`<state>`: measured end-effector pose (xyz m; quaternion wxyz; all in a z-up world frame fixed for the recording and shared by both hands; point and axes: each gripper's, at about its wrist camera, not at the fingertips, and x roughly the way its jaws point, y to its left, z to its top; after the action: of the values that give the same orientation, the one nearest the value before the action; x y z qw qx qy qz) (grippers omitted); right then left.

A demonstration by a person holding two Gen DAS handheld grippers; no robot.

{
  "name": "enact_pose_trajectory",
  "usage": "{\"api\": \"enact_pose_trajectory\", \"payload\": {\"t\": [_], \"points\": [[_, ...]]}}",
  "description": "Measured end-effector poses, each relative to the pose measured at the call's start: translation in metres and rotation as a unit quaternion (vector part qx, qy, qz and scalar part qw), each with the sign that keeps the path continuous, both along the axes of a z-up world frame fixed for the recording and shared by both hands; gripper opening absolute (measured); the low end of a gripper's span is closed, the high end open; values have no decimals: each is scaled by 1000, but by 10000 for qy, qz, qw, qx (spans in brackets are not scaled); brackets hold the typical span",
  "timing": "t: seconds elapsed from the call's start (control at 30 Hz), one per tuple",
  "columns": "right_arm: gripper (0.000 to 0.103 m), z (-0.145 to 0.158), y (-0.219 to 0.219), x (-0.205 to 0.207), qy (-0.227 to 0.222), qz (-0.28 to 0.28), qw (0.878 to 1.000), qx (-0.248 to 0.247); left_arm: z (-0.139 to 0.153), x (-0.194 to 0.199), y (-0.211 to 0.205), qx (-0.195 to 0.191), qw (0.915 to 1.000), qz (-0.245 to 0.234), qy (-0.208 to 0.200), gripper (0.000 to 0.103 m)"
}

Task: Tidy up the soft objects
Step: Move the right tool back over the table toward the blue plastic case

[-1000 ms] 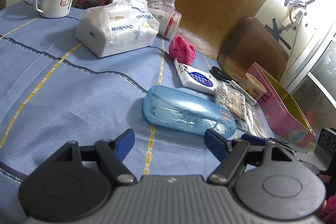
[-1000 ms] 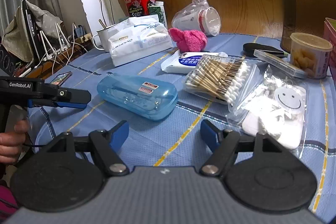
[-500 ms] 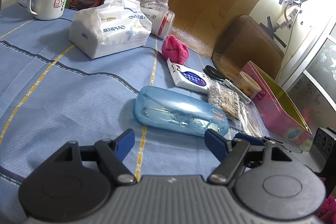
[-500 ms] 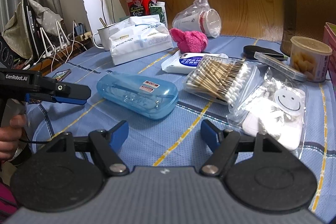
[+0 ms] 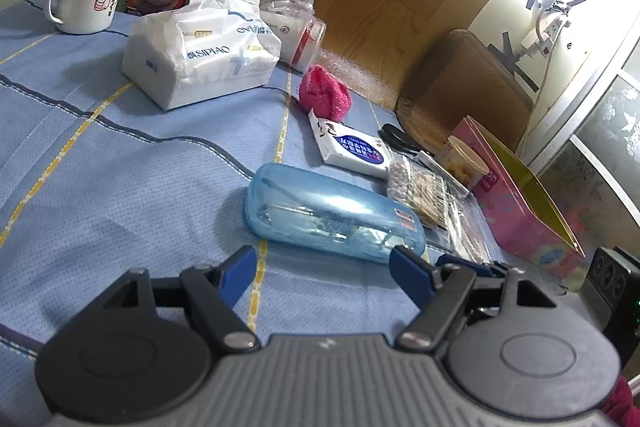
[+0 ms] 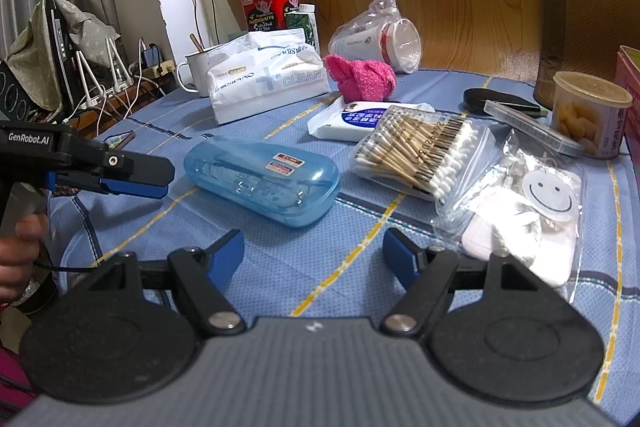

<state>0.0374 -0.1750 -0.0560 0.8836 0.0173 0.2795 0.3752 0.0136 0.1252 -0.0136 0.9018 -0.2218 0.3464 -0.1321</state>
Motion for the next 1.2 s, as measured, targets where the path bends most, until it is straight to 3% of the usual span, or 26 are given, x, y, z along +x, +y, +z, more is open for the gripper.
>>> {"api": "enact_pose_trajectory", "payload": {"t": [0.77,1.2], "points": [[79,1,-1,-1,-23,-11,10000,46,5,3,-6,-109,9999,-121,-9,76],[79,0,4,0,-217,33,9996,-185,7,14,-18,-18,9996,-297,-4,79]]}}
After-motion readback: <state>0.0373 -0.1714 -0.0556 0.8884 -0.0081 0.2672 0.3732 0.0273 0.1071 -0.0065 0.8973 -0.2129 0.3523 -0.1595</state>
